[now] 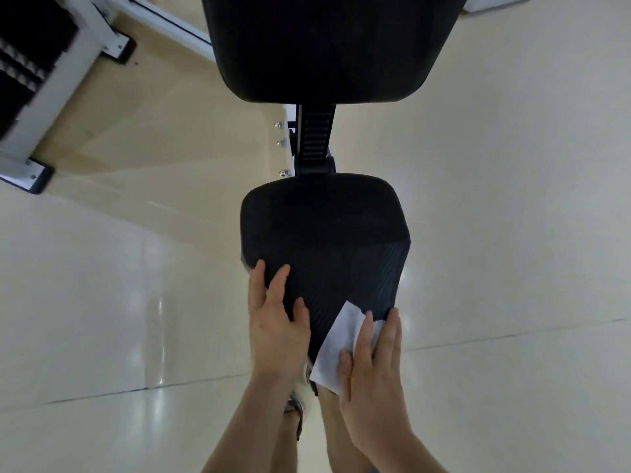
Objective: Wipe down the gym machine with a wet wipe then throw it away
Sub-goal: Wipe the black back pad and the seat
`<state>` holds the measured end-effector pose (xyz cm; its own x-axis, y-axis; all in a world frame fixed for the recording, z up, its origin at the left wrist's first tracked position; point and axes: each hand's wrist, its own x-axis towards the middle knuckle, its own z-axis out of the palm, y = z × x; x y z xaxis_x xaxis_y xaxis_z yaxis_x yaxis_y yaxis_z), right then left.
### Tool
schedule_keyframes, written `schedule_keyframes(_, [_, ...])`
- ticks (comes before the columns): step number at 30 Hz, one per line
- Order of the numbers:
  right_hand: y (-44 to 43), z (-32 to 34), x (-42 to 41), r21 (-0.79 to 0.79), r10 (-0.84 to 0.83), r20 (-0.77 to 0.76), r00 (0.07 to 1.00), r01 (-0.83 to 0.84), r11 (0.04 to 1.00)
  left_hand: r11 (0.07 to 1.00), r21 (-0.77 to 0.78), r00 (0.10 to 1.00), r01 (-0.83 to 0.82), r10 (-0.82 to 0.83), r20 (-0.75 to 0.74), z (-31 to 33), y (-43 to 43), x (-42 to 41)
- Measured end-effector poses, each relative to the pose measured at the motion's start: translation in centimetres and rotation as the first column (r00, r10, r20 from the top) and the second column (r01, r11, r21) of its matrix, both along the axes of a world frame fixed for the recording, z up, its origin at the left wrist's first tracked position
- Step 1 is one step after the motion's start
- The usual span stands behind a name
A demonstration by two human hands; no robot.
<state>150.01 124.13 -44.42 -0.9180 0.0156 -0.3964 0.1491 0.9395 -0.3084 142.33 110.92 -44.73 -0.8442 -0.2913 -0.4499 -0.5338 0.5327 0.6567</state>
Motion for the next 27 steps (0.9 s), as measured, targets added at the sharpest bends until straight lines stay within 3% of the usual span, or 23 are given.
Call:
schedule_keyframes(2, [-1.0,0.3,1.0,0.109,0.246,-0.049,0.968,-0.239,0.965,0.993,0.102,0.998,-0.065,0.065,0.002,0.9,-0.4,2.2])
schedule_keyframes(4, [-1.5,0.0,0.4,0.147,0.354,-0.012,0.935,-0.349,0.926,0.958,0.231,0.985,-0.167,0.152,0.084,1.4,-0.3,3.5])
schedule_keyframes(7, [-3.8,-1.3,-2.9,0.162,0.403,-0.015,0.915,-0.395,0.904,0.881,0.323,0.936,-0.346,0.299,0.189,1.7,-1.2,4.9])
schedule_keyframes(11, [-8.7,-2.8,-9.4,0.197,0.473,0.021,0.881,-0.467,0.862,0.878,0.309,0.931,-0.365,0.348,0.112,1.1,-3.1,5.2])
schedule_keyframes(14, [-10.4,-3.3,-12.4,0.135,0.550,0.036,0.835,-0.549,0.825,0.902,0.292,0.946,-0.318,0.323,0.035,0.7,-3.9,3.9])
schedule_keyframes(16, [-10.1,-2.3,-13.6,-0.088,0.582,0.053,0.812,-0.576,0.812,0.889,0.355,0.954,-0.289,0.300,0.025,0.6,-3.9,2.5])
schedule_keyframes(17, [-9.7,-1.8,-13.7,-0.288,0.545,0.074,0.835,-0.505,0.814,0.871,0.407,0.958,-0.274,0.286,0.032,0.7,-3.5,1.7])
schedule_keyframes(18, [-9.3,-0.9,-14.0,-0.519,0.437,0.169,0.884,-0.297,0.802,0.847,0.457,0.958,-0.271,0.285,0.041,0.7,-3.1,0.9])
schedule_keyframes(19, [-8.7,-0.2,-14.3,-0.675,0.304,0.304,0.903,-0.021,0.737,0.820,0.506,0.957,-0.268,0.285,0.044,0.6,-2.6,0.1])
schedule_keyframes(20, [-8.0,0.3,-14.6,-0.721,0.207,0.411,0.888,0.177,0.670,0.797,0.537,0.955,-0.276,0.288,0.064,0.2,-2.0,-0.5])
schedule_keyframes(21, [-7.3,0.4,-15.0,-0.718,0.185,0.419,0.889,0.200,0.666,0.777,0.558,0.951,-0.292,0.296,0.087,-0.5,-1.5,-1.1])
schedule_keyframes(24, [-4.8,-0.4,-15.9,-0.581,0.244,0.194,0.950,-0.089,0.809,0.800,0.459,0.921,-0.386,0.362,0.143,-2.5,-1.0,-3.1])
schedule_keyframes(25, [-3.8,-1.0,-16.2,-0.455,0.307,0.092,0.947,-0.234,0.859,0.823,0.402,0.915,-0.402,0.371,0.156,-3.2,-1.2,-3.9])
schedule_keyframes(27, [-2.5,-2.4,-16.4,-0.149,0.466,-0.058,0.883,-0.470,0.870,0.875,0.244,0.904,-0.419,0.377,0.200,-4.6,-2.1,-5.8])
